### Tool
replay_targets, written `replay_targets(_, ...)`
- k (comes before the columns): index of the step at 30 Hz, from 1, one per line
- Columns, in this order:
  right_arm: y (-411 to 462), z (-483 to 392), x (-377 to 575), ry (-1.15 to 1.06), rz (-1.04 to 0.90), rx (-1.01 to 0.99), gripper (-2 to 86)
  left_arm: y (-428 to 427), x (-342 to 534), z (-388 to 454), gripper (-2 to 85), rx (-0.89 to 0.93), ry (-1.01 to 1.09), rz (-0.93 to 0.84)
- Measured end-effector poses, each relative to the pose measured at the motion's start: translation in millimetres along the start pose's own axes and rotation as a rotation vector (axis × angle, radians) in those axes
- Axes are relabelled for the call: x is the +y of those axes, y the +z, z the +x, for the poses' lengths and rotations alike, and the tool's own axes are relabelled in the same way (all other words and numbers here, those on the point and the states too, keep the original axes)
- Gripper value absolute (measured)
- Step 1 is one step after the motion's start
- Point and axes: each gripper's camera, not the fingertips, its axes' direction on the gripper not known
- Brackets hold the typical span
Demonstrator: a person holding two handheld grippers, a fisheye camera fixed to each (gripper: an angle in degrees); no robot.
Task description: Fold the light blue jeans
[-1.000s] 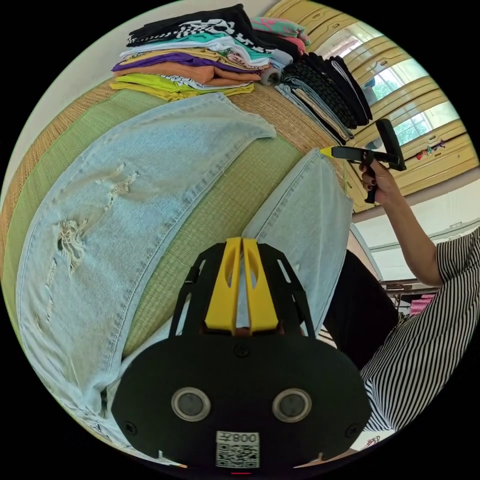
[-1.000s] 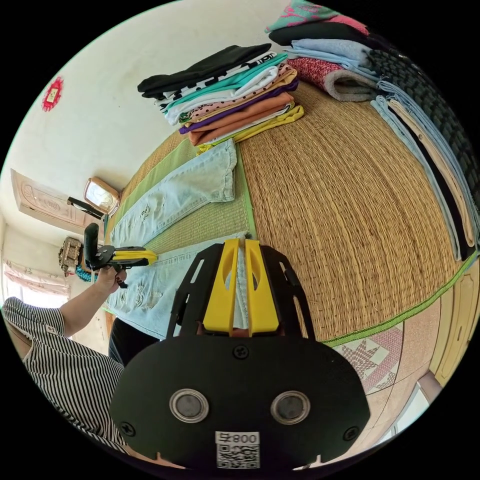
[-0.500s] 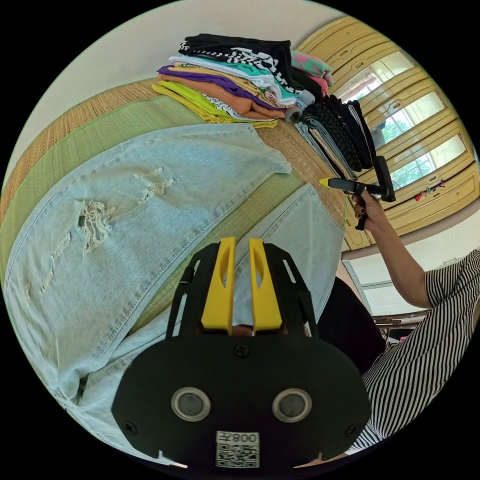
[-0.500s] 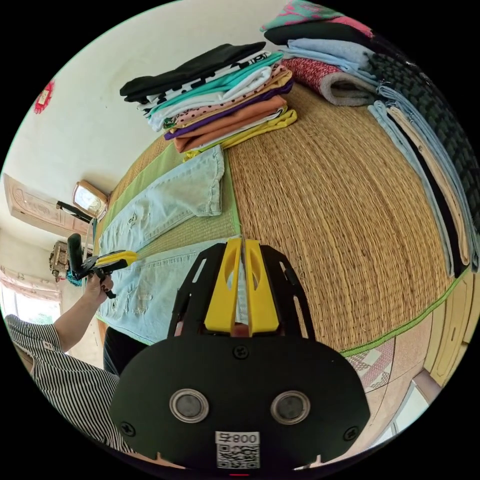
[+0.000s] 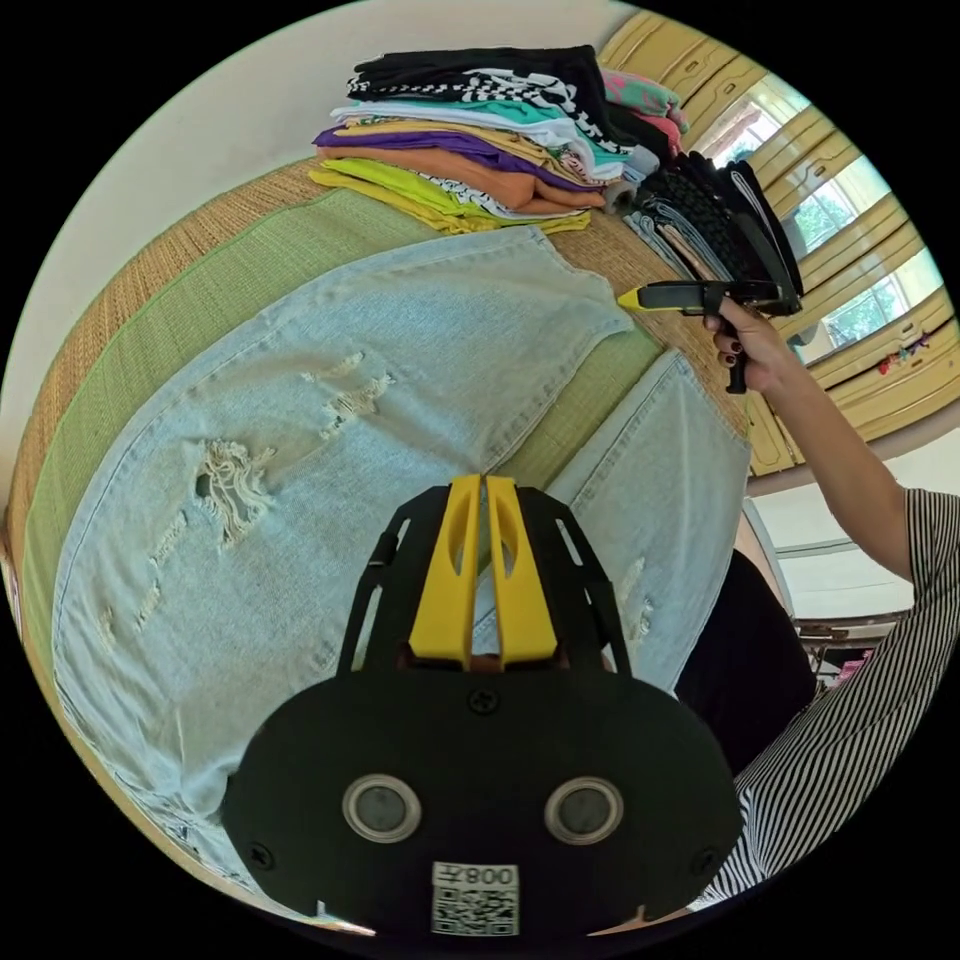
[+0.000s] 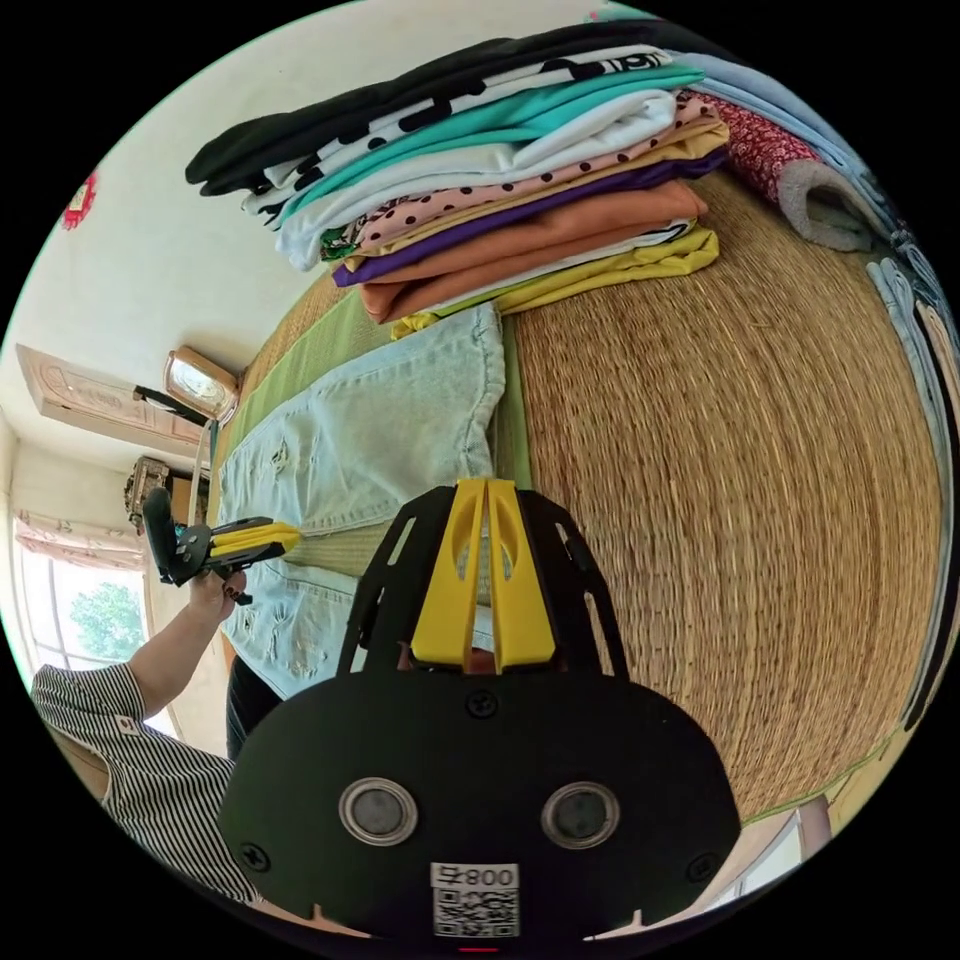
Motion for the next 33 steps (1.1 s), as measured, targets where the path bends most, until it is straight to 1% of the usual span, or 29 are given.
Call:
replay_targets(1,0,-1,-3,-0.005,0.011,0.034,0.7,-9,9,-2,1.3,0.021,-0.005,0.025)
replay_targets(3,1,0,-6,-0.009,0.024,0.038,0.8,-19,23,-5,1.1,0.053,-0.017,0.052)
replay_targets(7,27,-5,-8,-0.007,0.014,-0.003,2.8,-19,48,-15,1.0,0.080,-0.054,0.004)
replay_targets(10,49,-11,-5,-0.006,0.012,0.000,5.5,-29,63,-19,1.1,0.088,-0.060,0.013)
replay_targets(15,84,-16,-13,0.001,-0.014,0.050,2.4,-49,90,-25,1.4,0.074,-0.039,0.010)
replay_targets(18,100,-22,-21,-0.022,-0.037,0.097,1.1,-79,118,-31,1.5,0.105,-0.049,0.096)
replay_targets(21,119,-23,-27,-0.005,-0.036,0.094,0.5,-102,153,-49,1.5,0.050,-0.143,0.132)
replay_targets(23,131,-27,-28,0.004,-0.031,0.105,0.4,-104,179,-70,1.0,0.006,-0.226,0.064)
replay_targets(24,139,-29,-28,0.011,-0.023,0.112,0.3,-102,186,-74,0.9,0.017,-0.240,0.036)
replay_targets(25,146,-32,-28,0.020,-0.017,0.120,0.2,-111,200,-83,0.7,0.079,-0.278,0.090)
replay_targets(26,149,-34,-27,0.026,-0.011,0.124,0.1,-119,212,-89,0.5,0.105,-0.301,0.092)
replay_targets(29,159,-45,-20,0.039,0.037,0.161,0.1,-152,252,-92,0.4,0.087,-0.318,0.186)
replay_targets(31,168,-69,-6,-0.021,0.094,0.072,0.1,-169,282,-95,0.4,0.084,-0.335,0.223)
replay_targets(33,185,-102,6,-0.114,0.097,0.034,0.1,-186,316,-98,0.4,0.055,-0.369,0.248)
